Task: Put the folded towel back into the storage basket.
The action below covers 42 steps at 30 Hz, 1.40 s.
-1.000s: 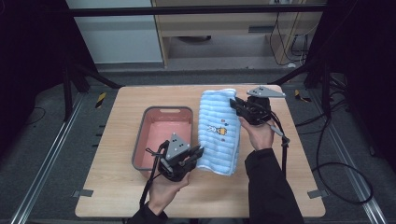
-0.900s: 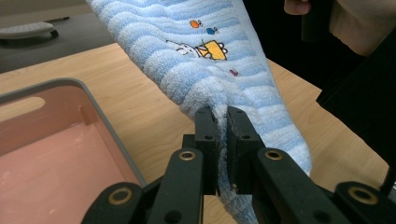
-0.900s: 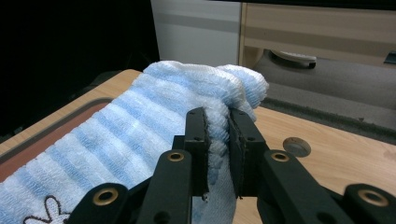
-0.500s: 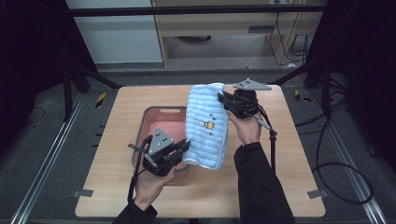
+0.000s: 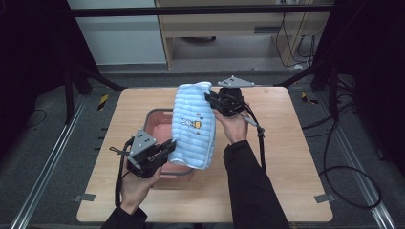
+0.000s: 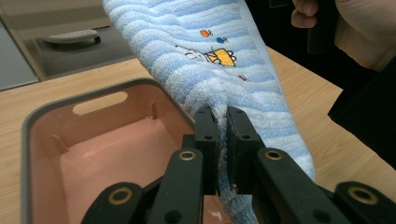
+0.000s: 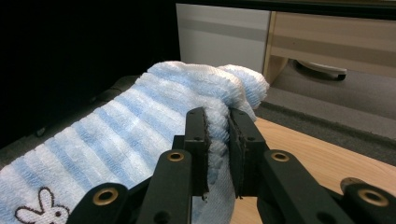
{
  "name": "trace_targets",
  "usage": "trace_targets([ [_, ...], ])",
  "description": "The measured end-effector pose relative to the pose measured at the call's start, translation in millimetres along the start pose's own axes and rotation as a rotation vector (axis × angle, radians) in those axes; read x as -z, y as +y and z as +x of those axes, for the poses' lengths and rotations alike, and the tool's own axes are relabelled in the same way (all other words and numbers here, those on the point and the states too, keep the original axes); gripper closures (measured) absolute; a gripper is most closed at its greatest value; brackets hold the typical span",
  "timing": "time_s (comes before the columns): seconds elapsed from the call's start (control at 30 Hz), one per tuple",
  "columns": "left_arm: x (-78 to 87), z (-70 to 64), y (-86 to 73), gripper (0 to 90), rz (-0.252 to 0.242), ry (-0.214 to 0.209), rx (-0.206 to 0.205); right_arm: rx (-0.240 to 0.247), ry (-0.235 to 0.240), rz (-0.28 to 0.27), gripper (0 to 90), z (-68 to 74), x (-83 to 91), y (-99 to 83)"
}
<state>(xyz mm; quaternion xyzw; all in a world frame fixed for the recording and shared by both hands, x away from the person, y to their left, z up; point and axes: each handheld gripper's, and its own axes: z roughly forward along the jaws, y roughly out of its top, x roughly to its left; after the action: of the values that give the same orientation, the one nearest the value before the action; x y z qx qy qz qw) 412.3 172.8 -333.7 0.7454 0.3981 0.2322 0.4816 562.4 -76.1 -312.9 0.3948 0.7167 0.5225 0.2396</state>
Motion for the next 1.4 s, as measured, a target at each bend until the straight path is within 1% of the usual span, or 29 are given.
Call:
trace_targets([
  [0.07, 2.7, 3.4, -0.6, 84.2, 0.004, 0.008, -0.005, 0.004, 0.006, 0.000, 79.1, 3.5, -4.1, 1.2],
  [0.13, 6.4, 7.1, -1.3, 84.2, 0.001, 0.016, 0.001, 0.002, 0.016, -0.004, 79.1, 7.9, -9.5, 2.4],
  [0.17, 8.9, 11.3, -2.0, 84.2, -0.001, 0.022, 0.007, 0.001, 0.022, -0.005, 79.1, 9.2, -11.8, 2.8],
  [0.2, 8.9, 11.3, -2.0, 84.2, -0.001, 0.022, 0.007, 0.001, 0.022, -0.005, 79.1, 9.2, -11.8, 2.8],
  [0.23, 9.6, 13.8, -2.7, 84.2, -0.001, 0.024, 0.012, 0.006, 0.025, -0.003, 79.1, 13.1, -16.2, 3.8],
  [0.3, 10.5, 17.4, -4.2, 84.2, 0.000, 0.028, 0.013, 0.008, 0.026, -0.003, 79.1, 14.4, -17.5, 4.1],
  [0.33, 10.8, 18.7, -4.8, 84.2, 0.001, 0.029, 0.013, 0.018, 0.028, -0.002, 79.1, 17.4, -20.4, 5.1],
  [0.37, 11.7, 21.7, -6.3, 84.2, 0.000, 0.035, 0.012, 0.013, 0.032, -0.006, 79.0, 18.6, -21.5, 5.5],
  [0.47, 11.9, 24.7, -7.3, 84.2, 0.002, 0.040, 0.016, 0.012, 0.035, -0.011, 79.1, 19.9, -24.1, 6.0],
  [0.53, 11.7, 28.2, -8.4, 84.2, 0.009, 0.045, 0.016, 0.002, 0.039, -0.016, 79.1, 22.4, -29.1, 4.9],
  [0.57, 11.6, 29.2, -8.8, 84.2, 0.010, 0.047, 0.016, 0.002, 0.039, -0.016, 79.1, 22.4, -29.1, 4.9],
  [0.6, 10.9, 32.1, -10.0, 84.2, 0.014, 0.053, 0.017, 0.009, 0.038, -0.014, 79.1, 24.2, -32.9, 3.9],
  [0.77, 9.0, 38.0, -13.6, 84.2, 0.020, 0.065, 0.028, 0.003, 0.042, -0.012, 79.0, 26.9, -40.1, 2.7],
  [0.93, 7.5, 43.5, -20.4, 84.2, 0.025, 0.077, 0.035, 0.005, 0.049, -0.006, 79.0, 30.2, -48.5, 0.6],
  [1.1, 6.7, 51.5, -26.4, 84.2, 0.035, 0.099, 0.024, 0.020, 0.057, 0.006, 79.0, 34.8, -57.9, -2.7],
  [1.2, 6.7, 55.0, -29.7, 84.3, 0.039, 0.102, 0.042, 0.021, 0.061, 0.011, 79.0, 37.4, -63.9, -4.3],
  [1.33, 3.8, 59.1, -33.3, 84.2, 0.053, 0.111, 0.043, 0.026, 0.063, 0.022, 79.0, 40.4, -71.9, -7.8],
  [1.4, 1.9, 59.9, -34.6, 84.2, 0.058, 0.114, 0.045, 0.027, 0.063, 0.021, 79.0, 40.7, -73.0, -8.4],
])
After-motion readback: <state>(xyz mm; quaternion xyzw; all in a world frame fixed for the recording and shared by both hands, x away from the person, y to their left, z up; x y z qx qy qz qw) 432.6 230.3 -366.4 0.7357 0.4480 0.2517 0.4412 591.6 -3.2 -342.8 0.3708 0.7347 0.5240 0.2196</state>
